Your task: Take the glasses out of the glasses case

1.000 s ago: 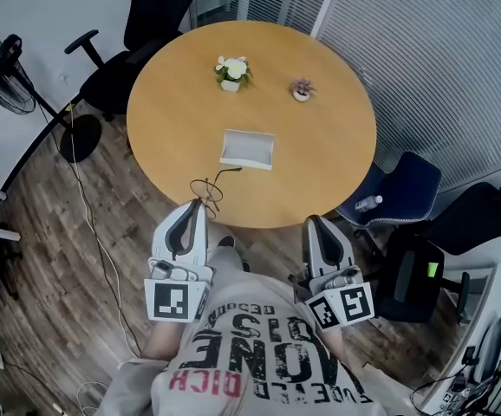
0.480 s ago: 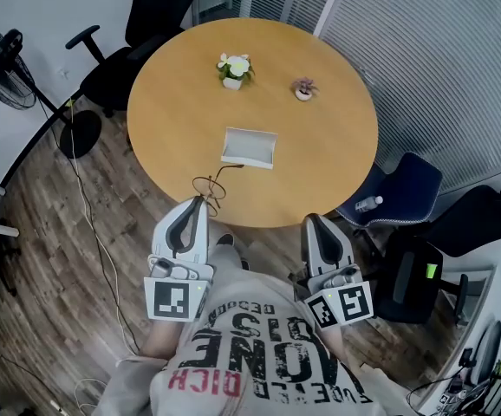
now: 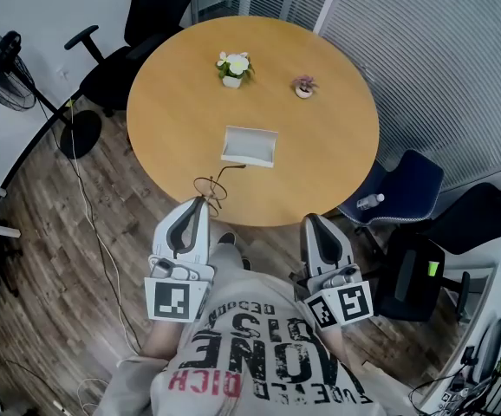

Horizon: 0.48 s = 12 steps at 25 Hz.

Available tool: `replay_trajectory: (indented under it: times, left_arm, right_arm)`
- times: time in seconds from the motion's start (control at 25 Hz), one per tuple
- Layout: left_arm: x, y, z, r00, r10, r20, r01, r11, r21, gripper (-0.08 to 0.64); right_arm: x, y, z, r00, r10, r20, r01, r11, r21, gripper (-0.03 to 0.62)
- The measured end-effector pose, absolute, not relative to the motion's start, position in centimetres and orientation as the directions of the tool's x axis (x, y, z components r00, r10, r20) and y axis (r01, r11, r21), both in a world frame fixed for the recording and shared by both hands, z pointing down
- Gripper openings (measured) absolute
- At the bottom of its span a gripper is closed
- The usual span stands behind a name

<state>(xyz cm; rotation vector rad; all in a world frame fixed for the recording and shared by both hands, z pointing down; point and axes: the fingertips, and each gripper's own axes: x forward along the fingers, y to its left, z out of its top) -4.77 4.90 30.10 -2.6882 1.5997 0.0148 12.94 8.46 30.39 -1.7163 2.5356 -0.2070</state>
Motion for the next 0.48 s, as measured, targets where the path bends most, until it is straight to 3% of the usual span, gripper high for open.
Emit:
replay_trajectory:
  times: [0.48]
  left_arm:
    - [-4.81, 4.06, 30.29, 0.491, -0.871, -0.01, -0.871, -0.491, -0.003, 0.018]
  right_arm:
    - [13.02, 7.87, 30.48, -0.353, -0.935, 0.021, -0.926, 0.347, -0.15, 0.025]
